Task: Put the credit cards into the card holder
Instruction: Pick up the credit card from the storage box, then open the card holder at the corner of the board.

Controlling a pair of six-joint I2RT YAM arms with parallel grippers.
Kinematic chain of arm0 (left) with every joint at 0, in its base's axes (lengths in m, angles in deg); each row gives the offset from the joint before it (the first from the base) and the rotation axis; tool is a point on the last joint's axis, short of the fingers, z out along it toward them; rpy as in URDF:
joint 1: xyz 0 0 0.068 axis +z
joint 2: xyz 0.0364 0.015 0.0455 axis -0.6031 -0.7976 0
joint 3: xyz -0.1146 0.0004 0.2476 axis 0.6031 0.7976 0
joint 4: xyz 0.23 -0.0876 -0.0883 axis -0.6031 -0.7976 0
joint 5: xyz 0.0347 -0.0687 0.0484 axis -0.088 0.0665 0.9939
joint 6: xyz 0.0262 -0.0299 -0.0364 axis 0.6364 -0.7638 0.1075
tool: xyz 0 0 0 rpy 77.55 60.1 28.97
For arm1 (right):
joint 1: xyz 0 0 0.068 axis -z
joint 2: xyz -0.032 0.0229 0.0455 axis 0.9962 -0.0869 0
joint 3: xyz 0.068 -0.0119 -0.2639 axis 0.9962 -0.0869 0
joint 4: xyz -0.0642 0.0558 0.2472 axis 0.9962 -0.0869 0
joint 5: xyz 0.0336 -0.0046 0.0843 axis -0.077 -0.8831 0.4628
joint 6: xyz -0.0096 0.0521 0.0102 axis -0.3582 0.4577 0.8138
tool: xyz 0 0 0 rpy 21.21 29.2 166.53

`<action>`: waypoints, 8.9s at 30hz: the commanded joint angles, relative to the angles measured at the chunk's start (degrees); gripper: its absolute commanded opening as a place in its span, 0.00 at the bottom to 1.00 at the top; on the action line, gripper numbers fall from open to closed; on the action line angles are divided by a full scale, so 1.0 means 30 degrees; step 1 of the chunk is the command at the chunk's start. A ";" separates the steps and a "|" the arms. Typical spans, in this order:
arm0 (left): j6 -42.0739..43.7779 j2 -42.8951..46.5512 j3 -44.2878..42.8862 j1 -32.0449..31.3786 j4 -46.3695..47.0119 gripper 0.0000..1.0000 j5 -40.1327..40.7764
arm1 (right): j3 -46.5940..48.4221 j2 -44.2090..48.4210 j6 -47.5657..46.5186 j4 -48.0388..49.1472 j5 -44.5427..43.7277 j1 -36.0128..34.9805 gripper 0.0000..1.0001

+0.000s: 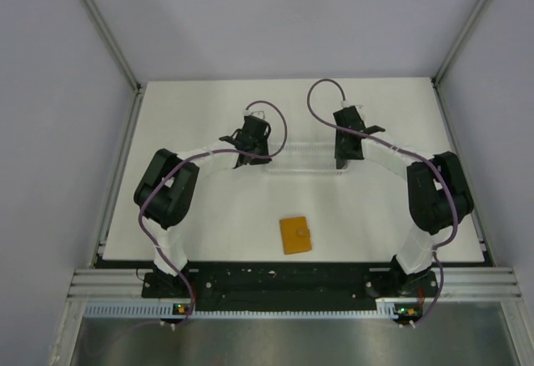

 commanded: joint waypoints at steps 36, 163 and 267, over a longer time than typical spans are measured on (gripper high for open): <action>0.0067 -0.0584 -0.0002 0.0521 -0.0540 0.00 0.0797 | -0.0237 0.1980 -0.0552 -0.1159 -0.1788 0.0647 0.23; -0.8488 0.8088 1.4706 -1.2165 0.9801 0.00 0.0563 | -0.6475 0.8804 1.3247 -0.7313 -0.4513 -1.5057 0.00; -0.8341 0.7474 1.3417 -1.2546 0.6607 0.00 0.0211 | -1.1224 1.6100 1.1137 -0.1949 -0.1407 -1.5028 0.00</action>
